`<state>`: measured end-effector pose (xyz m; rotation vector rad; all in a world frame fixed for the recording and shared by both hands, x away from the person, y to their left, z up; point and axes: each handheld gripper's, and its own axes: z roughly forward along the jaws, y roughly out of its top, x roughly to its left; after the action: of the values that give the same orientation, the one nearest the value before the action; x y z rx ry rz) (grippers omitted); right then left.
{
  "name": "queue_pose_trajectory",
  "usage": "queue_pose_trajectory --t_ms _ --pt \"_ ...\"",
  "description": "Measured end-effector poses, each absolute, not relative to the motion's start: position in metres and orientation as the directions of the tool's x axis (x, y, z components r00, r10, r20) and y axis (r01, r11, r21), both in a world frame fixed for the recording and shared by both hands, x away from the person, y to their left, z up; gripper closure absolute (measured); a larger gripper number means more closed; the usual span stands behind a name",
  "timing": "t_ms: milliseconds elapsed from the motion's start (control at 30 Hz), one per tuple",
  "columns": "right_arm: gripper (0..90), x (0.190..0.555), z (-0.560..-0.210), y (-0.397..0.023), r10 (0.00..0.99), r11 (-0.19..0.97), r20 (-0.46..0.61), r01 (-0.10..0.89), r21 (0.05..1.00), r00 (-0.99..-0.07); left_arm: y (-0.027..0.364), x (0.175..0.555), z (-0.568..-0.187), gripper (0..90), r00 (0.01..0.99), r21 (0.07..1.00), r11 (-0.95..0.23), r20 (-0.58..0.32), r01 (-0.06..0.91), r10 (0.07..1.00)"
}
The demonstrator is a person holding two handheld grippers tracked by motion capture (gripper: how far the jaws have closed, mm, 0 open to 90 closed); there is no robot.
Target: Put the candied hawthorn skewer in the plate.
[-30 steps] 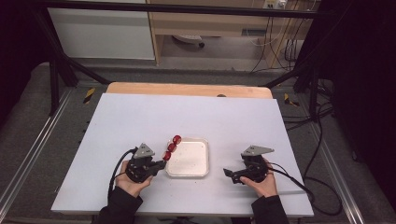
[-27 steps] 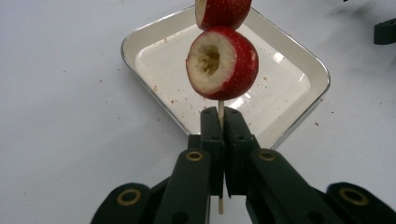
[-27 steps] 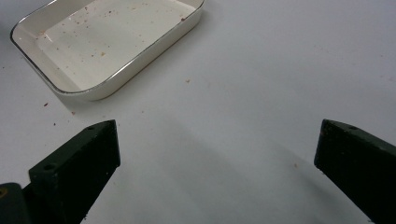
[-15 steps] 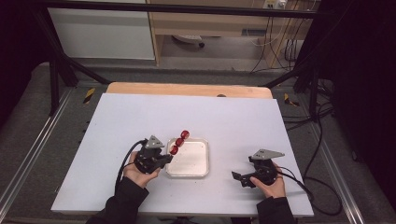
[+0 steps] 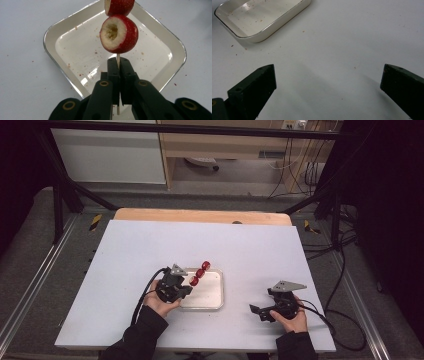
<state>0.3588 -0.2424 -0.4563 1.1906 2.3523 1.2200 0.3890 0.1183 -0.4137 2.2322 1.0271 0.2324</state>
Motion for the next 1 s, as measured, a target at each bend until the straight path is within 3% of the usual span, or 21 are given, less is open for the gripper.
queue_pose_trajectory --t_ms 367,1000 --pt "1.2 0.359 -0.456 -0.244 0.752 0.316 0.151 0.553 0.771 -0.642 0.107 0.39 -0.43 87.8 0.662 0.541 -0.526 -0.08 0.656 0.745" --pt "1.5 0.359 -0.456 -0.243 0.754 0.306 0.166 0.563 0.768 -0.636 0.106 0.387 -0.429 84.8 0.671 0.557 -0.538 -0.048 0.633 0.74"
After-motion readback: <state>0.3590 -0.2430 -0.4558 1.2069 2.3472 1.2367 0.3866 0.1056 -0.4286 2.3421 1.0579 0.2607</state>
